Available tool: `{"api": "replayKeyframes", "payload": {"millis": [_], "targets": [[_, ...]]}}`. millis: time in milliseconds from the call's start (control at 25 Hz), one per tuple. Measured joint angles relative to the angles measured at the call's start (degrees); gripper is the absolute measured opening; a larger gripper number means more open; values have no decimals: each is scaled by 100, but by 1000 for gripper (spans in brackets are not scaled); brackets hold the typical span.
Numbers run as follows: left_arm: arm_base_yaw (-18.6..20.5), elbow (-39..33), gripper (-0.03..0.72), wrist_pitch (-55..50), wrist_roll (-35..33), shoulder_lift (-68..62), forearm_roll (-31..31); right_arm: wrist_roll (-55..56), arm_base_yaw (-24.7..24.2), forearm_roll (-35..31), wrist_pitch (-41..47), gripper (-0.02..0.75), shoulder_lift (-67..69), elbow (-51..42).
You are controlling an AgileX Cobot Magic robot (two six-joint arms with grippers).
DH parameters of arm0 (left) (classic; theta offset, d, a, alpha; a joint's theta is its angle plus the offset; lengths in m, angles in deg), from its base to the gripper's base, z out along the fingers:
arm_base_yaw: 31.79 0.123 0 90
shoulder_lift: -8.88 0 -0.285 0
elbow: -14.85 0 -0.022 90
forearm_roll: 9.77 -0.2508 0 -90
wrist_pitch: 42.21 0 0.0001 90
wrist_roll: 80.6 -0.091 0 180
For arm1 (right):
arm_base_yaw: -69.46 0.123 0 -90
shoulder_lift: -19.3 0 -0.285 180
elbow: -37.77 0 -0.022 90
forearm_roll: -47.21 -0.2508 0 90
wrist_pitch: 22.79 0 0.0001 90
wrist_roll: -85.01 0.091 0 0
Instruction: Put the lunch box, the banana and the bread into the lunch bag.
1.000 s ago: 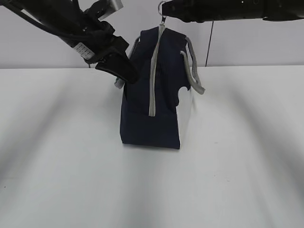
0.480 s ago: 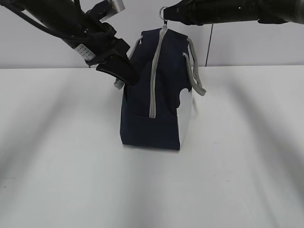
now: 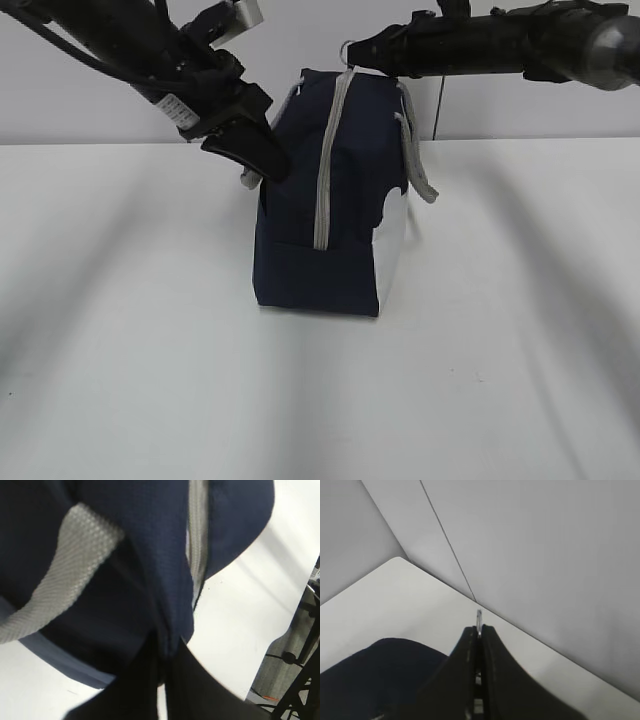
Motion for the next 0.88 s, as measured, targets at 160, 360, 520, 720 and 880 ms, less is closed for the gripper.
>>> {"api": "replayKeyframes", "payload": {"millis": [160,360,520,720,880], "targets": [[0,0,1,0,0,0,-18,139,-10,0,0,-16,294,350],[0,0,1,-5,0,0,-18,332,-44,0,-22,-16,593,696],[0,0,1,-5,0,0,-18,397,-77,0,-22,-16,692,783],[0,0,1,-5,0,0,-18,485,-77,21,-92,-16,756,796],[0,0,1,-34,97,0,-18,582,-90,57,-275,-16,756,900]]}}
